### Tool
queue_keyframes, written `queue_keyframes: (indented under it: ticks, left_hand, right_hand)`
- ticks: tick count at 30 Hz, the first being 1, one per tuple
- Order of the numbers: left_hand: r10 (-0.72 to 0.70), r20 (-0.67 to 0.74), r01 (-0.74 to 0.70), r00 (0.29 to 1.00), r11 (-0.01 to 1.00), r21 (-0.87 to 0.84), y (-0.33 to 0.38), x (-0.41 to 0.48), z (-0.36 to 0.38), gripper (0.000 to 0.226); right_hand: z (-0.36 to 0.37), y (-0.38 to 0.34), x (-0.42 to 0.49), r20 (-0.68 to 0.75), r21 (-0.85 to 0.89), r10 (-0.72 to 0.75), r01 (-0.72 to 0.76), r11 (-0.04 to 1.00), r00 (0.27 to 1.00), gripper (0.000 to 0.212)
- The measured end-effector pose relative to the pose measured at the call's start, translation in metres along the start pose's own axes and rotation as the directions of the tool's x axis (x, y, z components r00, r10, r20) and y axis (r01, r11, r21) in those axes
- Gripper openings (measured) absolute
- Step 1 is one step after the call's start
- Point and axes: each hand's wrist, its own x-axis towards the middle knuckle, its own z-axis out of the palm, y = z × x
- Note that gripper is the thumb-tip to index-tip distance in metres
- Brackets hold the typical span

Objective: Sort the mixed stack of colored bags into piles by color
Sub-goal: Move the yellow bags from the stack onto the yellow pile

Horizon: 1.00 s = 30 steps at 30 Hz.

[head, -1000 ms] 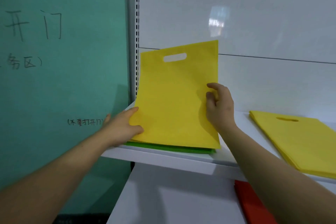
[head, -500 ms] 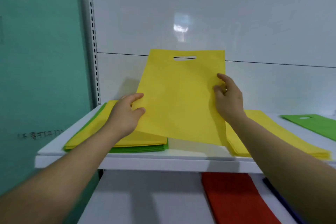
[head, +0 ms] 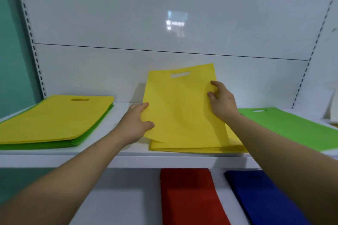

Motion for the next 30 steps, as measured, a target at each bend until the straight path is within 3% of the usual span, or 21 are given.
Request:
queue_keyframes:
  ticks: [9, 13, 17, 22, 30]
  left_hand:
    - [-0.125, 0.121, 0.093, 0.985, 0.965, 0.245, 0.013, -0.008, 0.037, 0.068]
    - [-0.118, 0.270, 0.012, 0.955, 0.931, 0.365, 0.018, -0.017, 0.039, 0.079]
    - [-0.135, 0.359, -0.032, 0.924, 0.905, 0.424, 0.024, -0.026, 0.038, 0.091]
    - [-0.109, 0.355, -0.067, 0.928, 0.891, 0.448, 0.026, -0.029, 0.038, 0.074]
    - [-0.129, 0.307, -0.020, 0.943, 0.898, 0.440, 0.028, -0.023, 0.022, 0.069]
  right_hand:
    - [-0.003, 0.058, 0.007, 0.260, -0.267, 0.134, -0.062, 0.962, 0.956, 0.043]
    - [-0.006, 0.067, 0.006, 0.360, -0.426, 0.234, -0.064, 0.903, 0.903, 0.050]
    - [-0.009, 0.070, 0.004, 0.421, -0.428, 0.292, -0.095, 0.899, 0.859, 0.058]
    - [-0.013, 0.062, 0.006, 0.500, -0.499, 0.245, 0.045, 0.865, 0.831, 0.050]
    - [-0.014, 0.032, 0.012, 0.552, -0.484, 0.176, 0.141, 0.864, 0.815, 0.055]
